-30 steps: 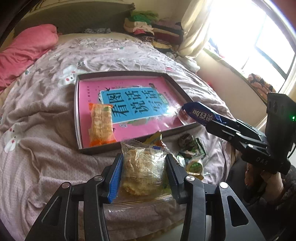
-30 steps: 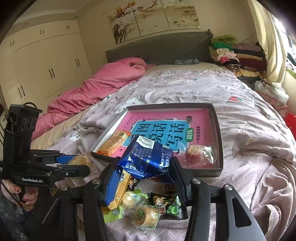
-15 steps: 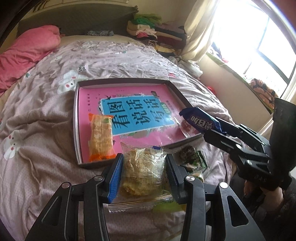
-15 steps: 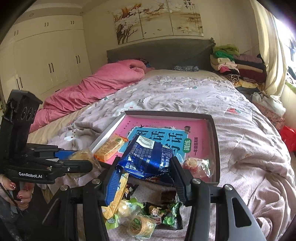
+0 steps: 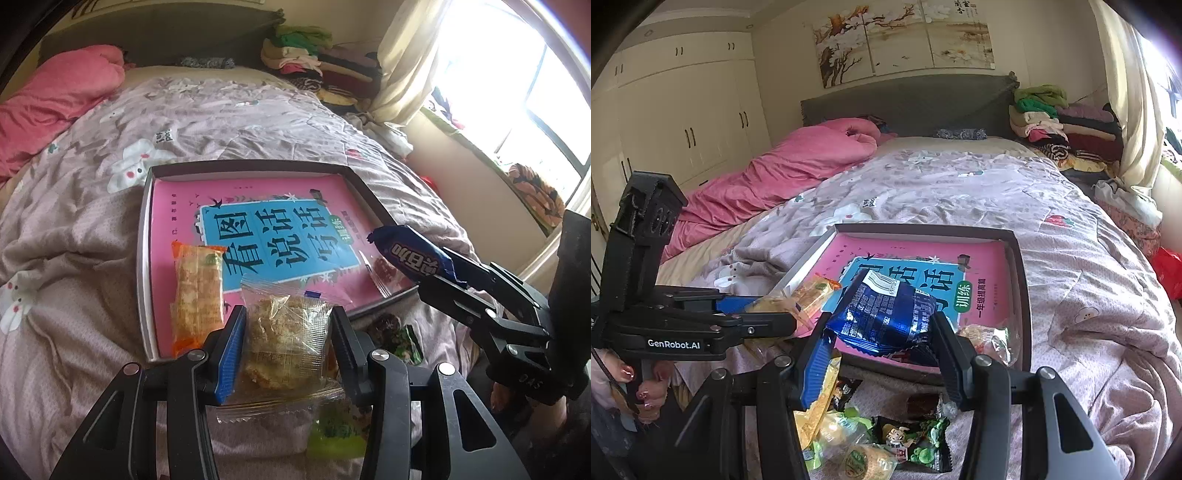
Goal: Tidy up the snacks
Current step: 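Lower the cookie bag and blue biscuit pack into the tray and release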
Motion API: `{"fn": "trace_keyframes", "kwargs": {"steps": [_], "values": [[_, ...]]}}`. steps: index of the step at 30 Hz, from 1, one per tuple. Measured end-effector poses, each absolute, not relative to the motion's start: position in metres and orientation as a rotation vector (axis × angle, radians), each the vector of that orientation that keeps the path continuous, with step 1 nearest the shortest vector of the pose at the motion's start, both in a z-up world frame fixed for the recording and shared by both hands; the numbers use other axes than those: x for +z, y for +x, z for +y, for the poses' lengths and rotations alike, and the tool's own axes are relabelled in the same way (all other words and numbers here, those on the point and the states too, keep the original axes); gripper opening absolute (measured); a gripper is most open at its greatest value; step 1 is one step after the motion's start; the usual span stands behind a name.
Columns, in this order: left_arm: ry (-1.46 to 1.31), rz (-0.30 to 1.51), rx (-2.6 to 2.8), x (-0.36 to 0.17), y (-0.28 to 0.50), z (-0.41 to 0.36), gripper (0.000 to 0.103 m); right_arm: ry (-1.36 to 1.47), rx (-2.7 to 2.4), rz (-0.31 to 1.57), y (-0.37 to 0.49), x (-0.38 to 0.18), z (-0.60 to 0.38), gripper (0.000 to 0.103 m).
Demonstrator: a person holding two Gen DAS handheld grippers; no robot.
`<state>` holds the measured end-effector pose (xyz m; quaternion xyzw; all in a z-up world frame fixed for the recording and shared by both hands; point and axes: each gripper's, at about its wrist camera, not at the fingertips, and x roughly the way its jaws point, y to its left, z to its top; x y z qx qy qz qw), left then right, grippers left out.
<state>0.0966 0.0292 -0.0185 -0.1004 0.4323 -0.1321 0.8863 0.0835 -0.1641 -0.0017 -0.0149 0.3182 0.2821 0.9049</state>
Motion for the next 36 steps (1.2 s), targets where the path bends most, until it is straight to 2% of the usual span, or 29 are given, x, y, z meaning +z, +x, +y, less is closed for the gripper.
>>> {"fn": "trace_keyframes", "kwargs": {"steps": [36], "values": [[-0.122, 0.975, -0.15, -0.054, 0.149, 0.007, 0.047, -0.047, 0.535, 0.737, 0.134, -0.041, -0.167, 0.052]]}}
